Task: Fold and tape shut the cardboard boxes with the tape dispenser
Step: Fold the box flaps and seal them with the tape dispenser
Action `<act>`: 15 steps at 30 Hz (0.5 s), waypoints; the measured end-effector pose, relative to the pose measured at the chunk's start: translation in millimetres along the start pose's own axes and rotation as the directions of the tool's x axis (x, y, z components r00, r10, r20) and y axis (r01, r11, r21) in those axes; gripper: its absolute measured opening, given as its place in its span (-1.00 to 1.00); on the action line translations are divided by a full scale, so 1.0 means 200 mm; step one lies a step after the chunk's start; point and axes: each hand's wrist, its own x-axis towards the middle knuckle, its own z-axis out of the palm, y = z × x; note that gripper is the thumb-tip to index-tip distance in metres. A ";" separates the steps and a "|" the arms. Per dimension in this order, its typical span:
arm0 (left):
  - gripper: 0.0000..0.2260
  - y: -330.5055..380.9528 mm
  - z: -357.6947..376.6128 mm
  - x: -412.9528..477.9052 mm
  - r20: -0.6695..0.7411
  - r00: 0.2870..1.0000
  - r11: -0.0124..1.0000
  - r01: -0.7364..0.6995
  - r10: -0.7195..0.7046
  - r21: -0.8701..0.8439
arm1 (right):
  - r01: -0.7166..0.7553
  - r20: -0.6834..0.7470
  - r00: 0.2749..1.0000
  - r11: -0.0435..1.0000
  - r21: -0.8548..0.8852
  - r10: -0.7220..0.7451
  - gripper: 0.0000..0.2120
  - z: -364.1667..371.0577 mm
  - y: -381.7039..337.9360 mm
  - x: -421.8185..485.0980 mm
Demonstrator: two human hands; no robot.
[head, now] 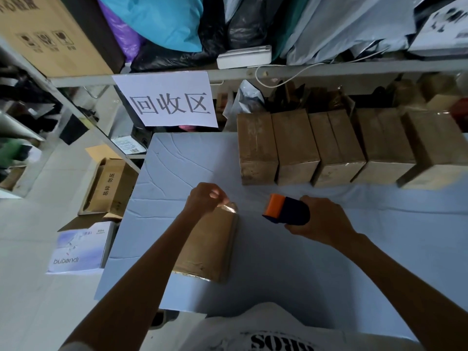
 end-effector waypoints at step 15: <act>-0.91 -0.06 0.02 0.06 -0.025 0.998 0.998 -0.056 0.057 0.029 | -0.025 0.045 0.999 0.998 -0.066 0.028 -0.50 0.05 -0.01 0.10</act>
